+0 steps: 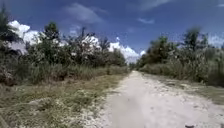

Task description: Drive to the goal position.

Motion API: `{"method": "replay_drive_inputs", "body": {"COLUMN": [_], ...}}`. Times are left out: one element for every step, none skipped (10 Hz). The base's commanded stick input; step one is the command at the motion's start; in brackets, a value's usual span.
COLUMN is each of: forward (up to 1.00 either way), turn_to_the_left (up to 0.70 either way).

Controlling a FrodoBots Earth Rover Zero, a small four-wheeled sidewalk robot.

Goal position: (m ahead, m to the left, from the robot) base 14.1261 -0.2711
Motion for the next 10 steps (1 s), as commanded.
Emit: {"method": "replay_drive_inputs", "body": {"forward": [0.5, 0.5, 0.5, 0.5, 0.5, 0.5, 0.5, 0.5, 0.5, 0.5], "turn_to_the_left": [0.0, -0.14, -0.47, -0.38, 0.0, 0.0, 0.0, 0.0, 0.0, 0.0]}}
